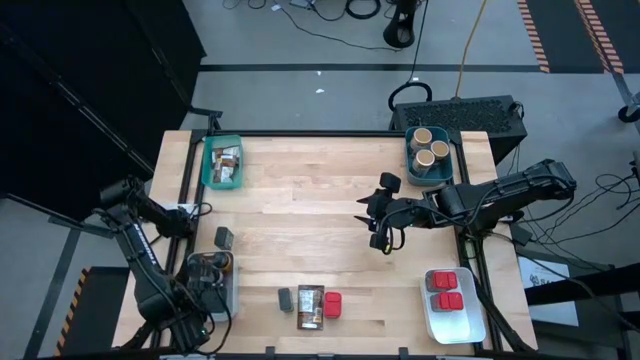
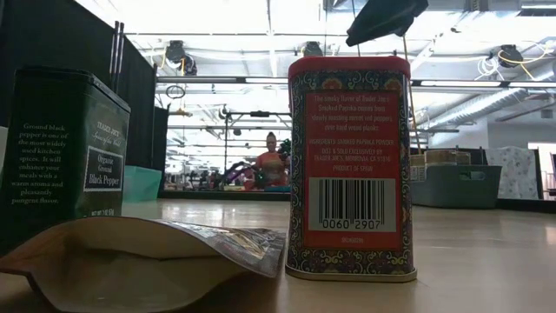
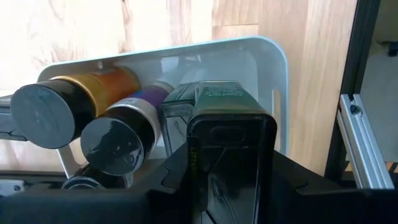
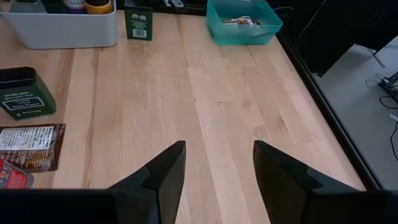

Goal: Sort spices by type
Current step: Put the top black seasoning can into the gray bin

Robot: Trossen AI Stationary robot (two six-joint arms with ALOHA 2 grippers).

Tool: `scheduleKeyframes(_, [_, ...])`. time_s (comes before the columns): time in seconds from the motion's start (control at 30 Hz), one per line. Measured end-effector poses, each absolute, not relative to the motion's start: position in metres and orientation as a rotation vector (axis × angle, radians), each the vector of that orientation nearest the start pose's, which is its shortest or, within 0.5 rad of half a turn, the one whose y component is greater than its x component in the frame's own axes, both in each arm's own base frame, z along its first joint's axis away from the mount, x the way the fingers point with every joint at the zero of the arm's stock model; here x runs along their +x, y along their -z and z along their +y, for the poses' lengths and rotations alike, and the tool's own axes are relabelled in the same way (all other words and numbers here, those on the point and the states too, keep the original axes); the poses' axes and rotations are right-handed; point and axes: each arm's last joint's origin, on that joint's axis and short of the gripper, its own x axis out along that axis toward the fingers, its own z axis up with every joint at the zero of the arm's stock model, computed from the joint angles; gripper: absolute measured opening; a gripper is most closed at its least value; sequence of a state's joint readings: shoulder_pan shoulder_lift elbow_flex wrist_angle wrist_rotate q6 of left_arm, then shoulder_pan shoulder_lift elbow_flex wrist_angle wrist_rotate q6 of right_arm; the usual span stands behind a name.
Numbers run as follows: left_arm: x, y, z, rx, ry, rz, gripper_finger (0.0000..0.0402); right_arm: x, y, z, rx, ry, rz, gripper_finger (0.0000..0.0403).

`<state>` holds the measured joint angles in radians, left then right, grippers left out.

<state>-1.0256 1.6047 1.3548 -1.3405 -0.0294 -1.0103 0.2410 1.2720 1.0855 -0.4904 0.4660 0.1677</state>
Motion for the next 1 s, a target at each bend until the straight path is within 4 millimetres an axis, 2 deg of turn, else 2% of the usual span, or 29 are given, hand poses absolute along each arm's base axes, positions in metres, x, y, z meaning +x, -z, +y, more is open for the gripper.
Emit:
scheduleKeyframes(0.63, [0.148, -0.284, -0.242, -0.005, 0.020, 1.523, 0.0123, 0.263, -0.310, 0.051, -0.071, 0.270, 0.617, 0.0171])
scheduleKeyframes(1.0, [0.138, -0.275, -0.244, -0.009, -0.031, 1.541, 0.0123, 0.264, -0.309, 0.052, -0.074, 0.269, 0.622, 0.0171])
